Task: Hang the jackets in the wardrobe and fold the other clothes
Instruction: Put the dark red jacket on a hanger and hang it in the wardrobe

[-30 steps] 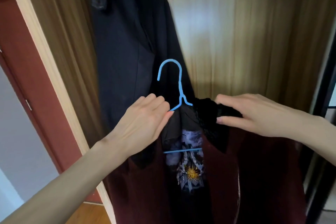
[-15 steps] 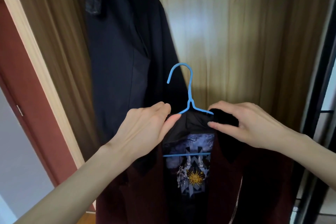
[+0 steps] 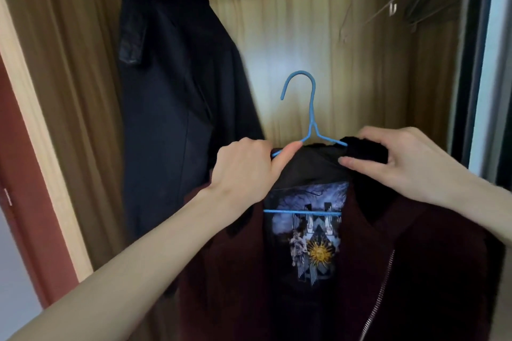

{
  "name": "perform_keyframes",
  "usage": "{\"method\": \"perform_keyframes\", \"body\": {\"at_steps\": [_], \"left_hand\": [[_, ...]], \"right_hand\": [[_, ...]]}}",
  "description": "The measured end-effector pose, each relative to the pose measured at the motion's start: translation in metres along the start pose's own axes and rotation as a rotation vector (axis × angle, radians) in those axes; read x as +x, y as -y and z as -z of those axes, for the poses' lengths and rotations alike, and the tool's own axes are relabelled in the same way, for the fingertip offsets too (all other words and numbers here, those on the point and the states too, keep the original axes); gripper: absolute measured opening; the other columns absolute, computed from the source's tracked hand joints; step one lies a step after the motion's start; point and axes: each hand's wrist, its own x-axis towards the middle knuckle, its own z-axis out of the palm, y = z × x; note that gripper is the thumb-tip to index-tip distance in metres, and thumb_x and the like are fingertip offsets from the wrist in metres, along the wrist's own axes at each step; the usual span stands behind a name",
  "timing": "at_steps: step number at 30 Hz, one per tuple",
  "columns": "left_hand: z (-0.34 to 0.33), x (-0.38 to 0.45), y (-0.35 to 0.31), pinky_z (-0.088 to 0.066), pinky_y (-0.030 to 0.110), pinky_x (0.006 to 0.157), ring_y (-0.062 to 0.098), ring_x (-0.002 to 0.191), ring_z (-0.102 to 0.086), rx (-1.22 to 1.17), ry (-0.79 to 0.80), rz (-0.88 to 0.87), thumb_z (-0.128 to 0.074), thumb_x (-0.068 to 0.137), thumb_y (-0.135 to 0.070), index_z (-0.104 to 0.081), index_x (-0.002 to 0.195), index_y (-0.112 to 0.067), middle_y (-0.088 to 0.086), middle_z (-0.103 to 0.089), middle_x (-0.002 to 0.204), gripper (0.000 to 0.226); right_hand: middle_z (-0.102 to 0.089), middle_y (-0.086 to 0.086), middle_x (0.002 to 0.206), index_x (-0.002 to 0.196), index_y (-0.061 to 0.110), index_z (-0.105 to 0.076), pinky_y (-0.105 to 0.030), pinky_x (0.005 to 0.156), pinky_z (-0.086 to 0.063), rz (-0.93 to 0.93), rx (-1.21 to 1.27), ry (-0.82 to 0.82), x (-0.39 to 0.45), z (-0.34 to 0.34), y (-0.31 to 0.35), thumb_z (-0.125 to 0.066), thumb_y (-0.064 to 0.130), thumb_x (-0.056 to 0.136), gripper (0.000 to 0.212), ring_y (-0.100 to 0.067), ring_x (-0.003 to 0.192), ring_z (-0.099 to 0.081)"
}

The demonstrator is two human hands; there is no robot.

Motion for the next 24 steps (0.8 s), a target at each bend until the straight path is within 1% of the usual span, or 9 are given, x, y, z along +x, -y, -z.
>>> {"method": "perform_keyframes", "body": {"at_steps": [2, 5, 8, 11, 15, 17, 19, 21, 24], "left_hand": [[-0.008, 0.019, -0.004, -0.03, 0.035, 0.051, 0.029, 0.053, -0.048, -0.033, 0.01, 0.011, -0.015, 0.09, -0.084, -0.041, 0.056, -0.018, 0.001, -0.048, 0.053, 0.078], [-0.018, 0.041, -0.007, -0.035, 0.036, 0.055, 0.034, 0.06, -0.056, -0.092, -0.005, 0.004, -0.012, 0.086, -0.087, -0.042, 0.057, -0.019, 0.002, -0.051, 0.056, 0.08], [-0.027, 0.056, -0.003, -0.041, 0.039, 0.059, 0.039, 0.072, -0.064, -0.141, -0.04, 0.023, -0.01, 0.086, -0.086, -0.04, 0.062, -0.021, 0.005, -0.06, 0.064, 0.076], [-0.034, 0.071, 0.005, -0.048, 0.043, 0.064, 0.041, 0.078, -0.064, -0.176, -0.072, 0.021, -0.01, 0.088, -0.083, -0.046, 0.072, -0.019, 0.004, -0.065, 0.073, 0.074], [-0.032, 0.108, 0.018, -0.049, 0.044, 0.065, 0.04, 0.079, -0.064, -0.173, -0.11, 0.006, -0.01, 0.09, -0.078, -0.047, 0.075, -0.019, 0.004, -0.066, 0.077, 0.072], [-0.029, 0.131, 0.023, -0.046, 0.042, 0.064, 0.038, 0.077, -0.063, -0.187, -0.122, 0.009, -0.014, 0.094, -0.076, -0.043, 0.073, -0.02, 0.002, -0.06, 0.075, 0.066], [-0.027, 0.154, 0.028, -0.043, 0.042, 0.065, 0.036, 0.075, -0.06, -0.241, -0.132, 0.015, -0.022, 0.101, -0.07, -0.04, 0.073, -0.021, -0.003, -0.054, 0.075, 0.059], [-0.029, 0.172, 0.035, -0.041, 0.041, 0.066, 0.033, 0.074, -0.054, -0.333, -0.146, 0.02, -0.027, 0.104, -0.067, -0.039, 0.074, -0.021, -0.005, -0.05, 0.074, 0.056], [-0.035, 0.191, 0.048, -0.04, 0.041, 0.071, 0.026, 0.081, -0.053, -0.444, -0.168, -0.013, -0.03, 0.102, -0.071, -0.045, 0.084, -0.022, -0.007, -0.053, 0.084, 0.054]], "right_hand": [[-0.062, 0.005, 0.057, 0.097, 0.048, -0.057, -0.041, 0.057, -0.052, -0.022, -0.042, -0.014, 0.008, 0.01, -0.003, -0.061, 0.07, 0.086, 0.025, -0.007, 0.052, -0.058], [-0.061, 0.01, 0.058, 0.107, 0.043, -0.065, -0.041, 0.063, -0.055, -0.066, -0.12, -0.036, 0.02, 0.02, -0.006, -0.06, 0.072, 0.086, 0.036, -0.011, 0.059, -0.061], [-0.062, 0.011, 0.061, 0.107, 0.042, -0.063, -0.035, 0.061, -0.05, -0.05, -0.191, -0.034, 0.038, 0.023, -0.008, -0.057, 0.073, 0.087, 0.038, -0.011, 0.063, -0.062], [-0.058, 0.013, 0.061, 0.106, 0.04, -0.062, -0.035, 0.059, -0.046, -0.02, -0.252, -0.049, 0.06, 0.024, -0.005, -0.058, 0.072, 0.09, 0.036, -0.016, 0.066, -0.063], [-0.059, 0.013, 0.072, 0.108, 0.04, -0.061, -0.037, 0.06, -0.042, -0.031, -0.347, -0.114, 0.096, 0.03, 0.002, -0.06, 0.07, 0.09, 0.035, -0.03, 0.078, -0.066], [-0.058, 0.008, 0.077, 0.103, 0.039, -0.062, -0.036, 0.061, -0.039, -0.046, -0.404, -0.169, 0.117, 0.038, 0.009, -0.063, 0.068, 0.089, 0.032, -0.034, 0.081, -0.066], [-0.06, 0.002, 0.082, 0.102, 0.036, -0.064, -0.037, 0.062, -0.04, -0.051, -0.464, -0.215, 0.137, 0.045, 0.018, -0.066, 0.064, 0.089, 0.031, -0.039, 0.085, -0.067], [-0.068, -0.004, 0.09, 0.107, 0.034, -0.067, -0.039, 0.066, -0.045, -0.056, -0.502, -0.245, 0.157, 0.05, 0.029, -0.068, 0.061, 0.089, 0.032, -0.041, 0.09, -0.068], [-0.072, -0.009, 0.106, 0.117, 0.034, -0.07, -0.039, 0.07, -0.044, -0.083, -0.539, -0.278, 0.185, 0.053, 0.039, -0.071, 0.061, 0.088, 0.04, -0.042, 0.1, -0.067]]}}
